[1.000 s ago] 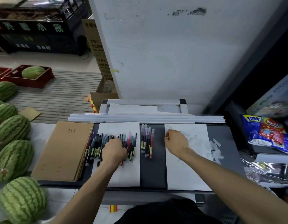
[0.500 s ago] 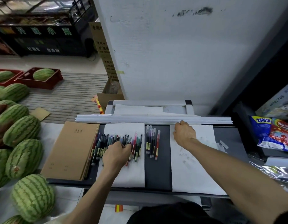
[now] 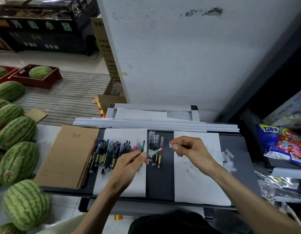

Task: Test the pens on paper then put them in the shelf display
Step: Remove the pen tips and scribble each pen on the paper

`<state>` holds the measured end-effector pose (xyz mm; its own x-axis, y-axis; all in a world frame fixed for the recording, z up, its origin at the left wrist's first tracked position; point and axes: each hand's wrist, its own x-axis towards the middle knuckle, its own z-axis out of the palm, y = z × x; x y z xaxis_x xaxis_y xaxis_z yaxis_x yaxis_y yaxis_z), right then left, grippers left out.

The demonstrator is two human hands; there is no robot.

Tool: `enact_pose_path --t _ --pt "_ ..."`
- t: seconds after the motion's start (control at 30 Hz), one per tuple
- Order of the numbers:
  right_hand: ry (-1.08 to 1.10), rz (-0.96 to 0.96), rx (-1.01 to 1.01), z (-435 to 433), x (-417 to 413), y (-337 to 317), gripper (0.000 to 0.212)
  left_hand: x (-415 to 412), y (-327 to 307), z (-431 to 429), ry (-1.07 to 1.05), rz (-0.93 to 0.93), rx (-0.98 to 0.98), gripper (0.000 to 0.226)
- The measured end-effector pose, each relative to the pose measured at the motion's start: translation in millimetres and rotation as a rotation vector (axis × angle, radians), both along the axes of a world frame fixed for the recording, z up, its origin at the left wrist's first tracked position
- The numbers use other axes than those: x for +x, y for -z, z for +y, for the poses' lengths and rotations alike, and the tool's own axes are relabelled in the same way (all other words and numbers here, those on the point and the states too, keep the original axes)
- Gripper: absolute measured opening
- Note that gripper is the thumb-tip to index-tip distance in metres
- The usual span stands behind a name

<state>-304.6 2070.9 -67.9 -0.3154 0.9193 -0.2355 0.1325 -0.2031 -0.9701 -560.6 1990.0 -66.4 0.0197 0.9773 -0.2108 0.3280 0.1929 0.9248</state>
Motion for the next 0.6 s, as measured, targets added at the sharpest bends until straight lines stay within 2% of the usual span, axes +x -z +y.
enact_pose_path --t 0.17,0.33,0.43,0.53,0.6 --pt "-0.05 0.164 0.004 -18.2 7.2 -22.6 0.017 8.9 -27.3 -0.2 0.1 0.003 0.08 0.043" --pt "-0.024 0.168 0.026 -21.3 10.6 -33.2 0.017 15.1 -37.3 2.1 0.099 -0.01 0.112 0.044" --pt "-0.014 0.105 0.031 -21.6 12.2 -30.7 0.028 15.6 -37.2 1.8 0.08 -0.007 0.124 0.044" --pt "-0.041 0.003 0.01 -23.5 12.7 -26.9 0.023 17.8 -36.5 0.2 0.069 -0.005 0.114 0.045" --pt "-0.029 0.056 -0.079 -26.4 9.7 -29.9 0.015 19.5 -36.8 -1.0 0.073 0.004 0.108 0.046"
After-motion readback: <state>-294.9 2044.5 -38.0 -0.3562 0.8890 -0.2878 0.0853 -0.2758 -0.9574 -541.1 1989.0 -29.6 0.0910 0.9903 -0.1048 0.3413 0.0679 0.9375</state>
